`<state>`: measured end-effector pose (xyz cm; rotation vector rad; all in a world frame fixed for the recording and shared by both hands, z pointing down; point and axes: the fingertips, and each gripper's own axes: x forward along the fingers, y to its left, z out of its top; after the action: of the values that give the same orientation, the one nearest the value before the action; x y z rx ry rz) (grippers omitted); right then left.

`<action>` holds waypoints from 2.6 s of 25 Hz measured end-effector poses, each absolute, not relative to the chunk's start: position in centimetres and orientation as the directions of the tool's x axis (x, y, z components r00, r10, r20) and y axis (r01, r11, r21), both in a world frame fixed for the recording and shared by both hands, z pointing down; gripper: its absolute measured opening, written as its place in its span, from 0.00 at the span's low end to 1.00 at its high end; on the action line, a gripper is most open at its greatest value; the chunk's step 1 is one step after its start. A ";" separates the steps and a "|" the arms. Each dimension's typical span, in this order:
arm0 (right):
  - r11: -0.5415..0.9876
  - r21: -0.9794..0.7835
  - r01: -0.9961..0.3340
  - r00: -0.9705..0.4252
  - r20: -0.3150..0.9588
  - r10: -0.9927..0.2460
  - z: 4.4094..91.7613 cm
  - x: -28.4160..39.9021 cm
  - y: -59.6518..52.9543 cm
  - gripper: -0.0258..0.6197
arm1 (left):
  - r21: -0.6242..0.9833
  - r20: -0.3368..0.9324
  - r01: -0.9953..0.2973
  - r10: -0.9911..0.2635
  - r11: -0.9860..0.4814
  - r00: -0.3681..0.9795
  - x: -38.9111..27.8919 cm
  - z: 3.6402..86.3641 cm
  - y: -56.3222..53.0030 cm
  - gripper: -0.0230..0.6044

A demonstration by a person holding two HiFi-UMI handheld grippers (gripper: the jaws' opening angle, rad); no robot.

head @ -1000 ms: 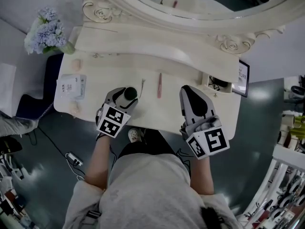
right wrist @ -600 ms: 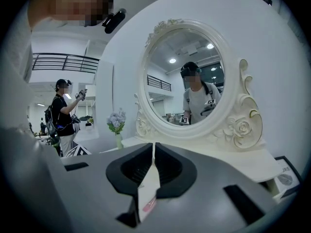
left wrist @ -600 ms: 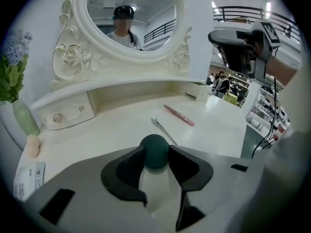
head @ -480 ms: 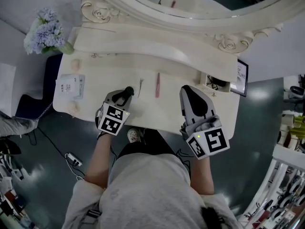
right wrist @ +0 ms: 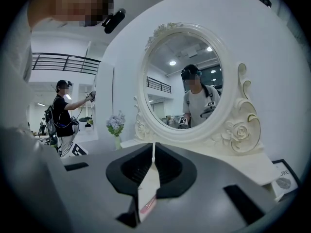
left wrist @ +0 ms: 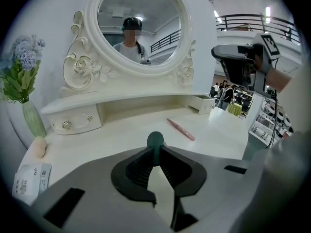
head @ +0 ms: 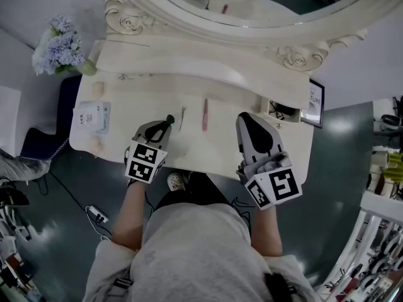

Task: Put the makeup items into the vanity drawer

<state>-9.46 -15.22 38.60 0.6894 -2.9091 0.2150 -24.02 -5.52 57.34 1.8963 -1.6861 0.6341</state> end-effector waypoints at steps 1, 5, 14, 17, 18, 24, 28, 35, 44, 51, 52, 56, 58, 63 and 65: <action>0.884 -0.105 -0.455 -0.884 0.170 -0.435 38.6 -9.4 -15.2 0.08 | 0.077 0.637 -0.993 -0.762 -0.094 0.122 -23.9 56.8 -5.7 0.12; 0.881 -0.105 -0.462 -0.881 0.162 -0.443 38.4 -8.9 -15.3 0.08 | 0.091 0.559 -0.988 -0.815 -0.123 0.153 -23.1 54.4 -6.6 0.12; 0.859 -0.102 -0.502 -0.863 0.128 -0.489 37.3 -6.7 -16.2 0.08 | 0.101 0.389 -0.973 -0.892 -0.207 0.230 -20.2 48.4 -9.3 0.12; 0.849 -0.101 -0.519 -0.853 0.119 -0.507 36.9 -5.9 -16.5 0.08 | 0.101 0.352 -0.967 -0.901 -0.233 0.254 -19.3 47.1 -10.2 0.12; 0.845 -0.102 -0.524 -0.850 0.116 -0.513 36.9 -5.6 -16.6 0.08 | 0.101 0.342 -0.965 -0.903 -0.241 0.261 -19.0 46.7 -10.5 0.12; 0.824 -0.098 -0.559 -0.829 0.098 -0.551 36.4 -3.9 -17.2 0.08 | 0.096 0.301 -0.952 -0.903 -0.291 0.306 -17.4 45.2 -12.1 0.12; 0.802 -0.099 -0.589 -0.808 0.083 -0.583 36.0 -2.2 -17.7 0.08 | 0.094 0.283 -0.937 -0.893 -0.336 0.349 -15.8 44.5 -13.4 0.12; 0.746 -0.105 -0.657 -0.753 0.065 -0.654 35.6 1.5 -18.7 0.08 | 0.088 0.259 -0.902 -0.864 -0.423 0.431 -12.3 43.5 -16.2 0.12; 0.670 -0.106 -0.734 -0.678 0.059 -0.733 35.3 6.5 -19.7 0.08 | 0.075 0.255 -0.848 -0.811 -0.525 0.526 -7.3 42.9 -19.2 0.12; 0.610 -0.112 -0.785 -0.618 0.062 -0.784 35.6 10.3 -20.2 0.08 | 0.057 0.303 -0.795 -0.748 -0.605 0.591 -3.1 44.1 -21.6 0.12; 0.600 -0.112 -0.792 -0.608 0.062 -0.791 35.6 10.9 -20.2 0.08 | 0.053 0.313 -0.787 -0.738 -0.615 0.598 -2.5 44.4 -21.9 0.12; 0.558 -0.117 -0.822 -0.567 0.064 -0.821 35.9 13.2 -20.3 0.08 | 0.029 0.347 -0.748 -0.696 -0.663 0.629 0.2 45.3 -23.3 0.12; 0.538 -0.120 -0.834 -0.548 0.069 -0.834 36.2 14.3 -20.3 0.08 | 0.015 0.370 -0.729 -0.673 -0.684 0.640 1.4 45.9 -23.9 0.12; 0.491 -0.128 -0.861 -0.503 0.082 -0.860 36.9 16.6 -20.0 0.08 | -0.021 0.426 -0.692 -0.633 -0.721 0.646 3.5 47.7 -25.2 0.12; 0.476 -0.130 -0.870 -0.488 0.086 -0.869 37.1 17.2 -19.9 0.08 | -0.043 0.456 -0.680 -0.620 -0.732 0.639 3.9 48.4 -25.7 0.12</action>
<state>17.22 -19.87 37.07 1.5856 -2.6916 0.2448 3.87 -25.71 48.38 2.7220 -1.0850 0.6825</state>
